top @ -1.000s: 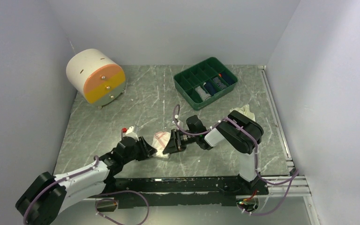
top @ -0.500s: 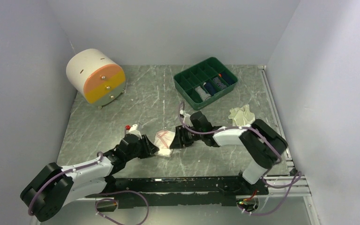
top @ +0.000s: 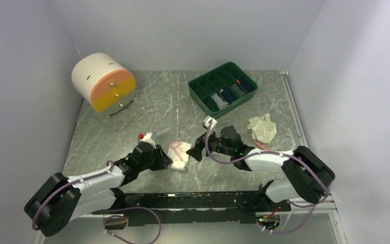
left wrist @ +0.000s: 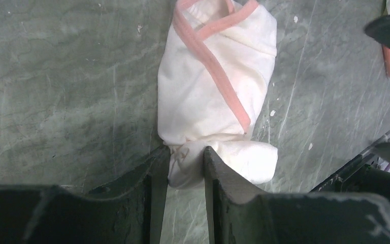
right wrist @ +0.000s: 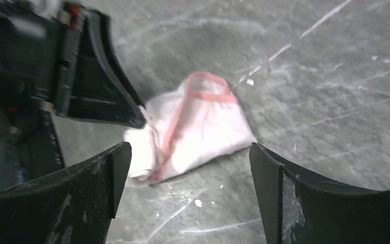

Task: Roll the underwear
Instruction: Roll the underwear to the center of the board.

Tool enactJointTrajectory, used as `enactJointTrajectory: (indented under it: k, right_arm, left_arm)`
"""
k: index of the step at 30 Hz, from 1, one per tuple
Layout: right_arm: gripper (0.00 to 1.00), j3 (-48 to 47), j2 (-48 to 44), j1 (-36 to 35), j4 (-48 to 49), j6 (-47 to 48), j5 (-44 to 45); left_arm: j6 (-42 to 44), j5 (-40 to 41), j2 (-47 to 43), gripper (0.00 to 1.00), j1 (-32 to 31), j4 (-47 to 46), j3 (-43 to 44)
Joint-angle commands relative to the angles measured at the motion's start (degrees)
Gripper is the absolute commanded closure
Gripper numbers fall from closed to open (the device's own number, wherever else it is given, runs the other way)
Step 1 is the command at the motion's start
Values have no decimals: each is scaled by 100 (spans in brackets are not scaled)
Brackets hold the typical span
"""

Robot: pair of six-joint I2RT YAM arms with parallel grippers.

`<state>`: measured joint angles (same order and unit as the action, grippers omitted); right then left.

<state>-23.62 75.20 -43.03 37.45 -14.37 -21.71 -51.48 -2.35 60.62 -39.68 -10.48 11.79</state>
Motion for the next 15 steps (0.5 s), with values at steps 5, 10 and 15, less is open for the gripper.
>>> enactJointTrajectory:
  k: [5,10,15]
  right_arm:
    - [21,-379,400,-1630,-471,3511,1229]
    - [32,-63,612,-2349,93,4731,1554]
    - [41,-342,1155,-2649,114,5100,1841]
  left_arm:
    - [337,22,252,65,-33,1039,31]
    - [410,15,320,65,-35,1191,99]
    - [471,-7,479,65,-40,1206,162]
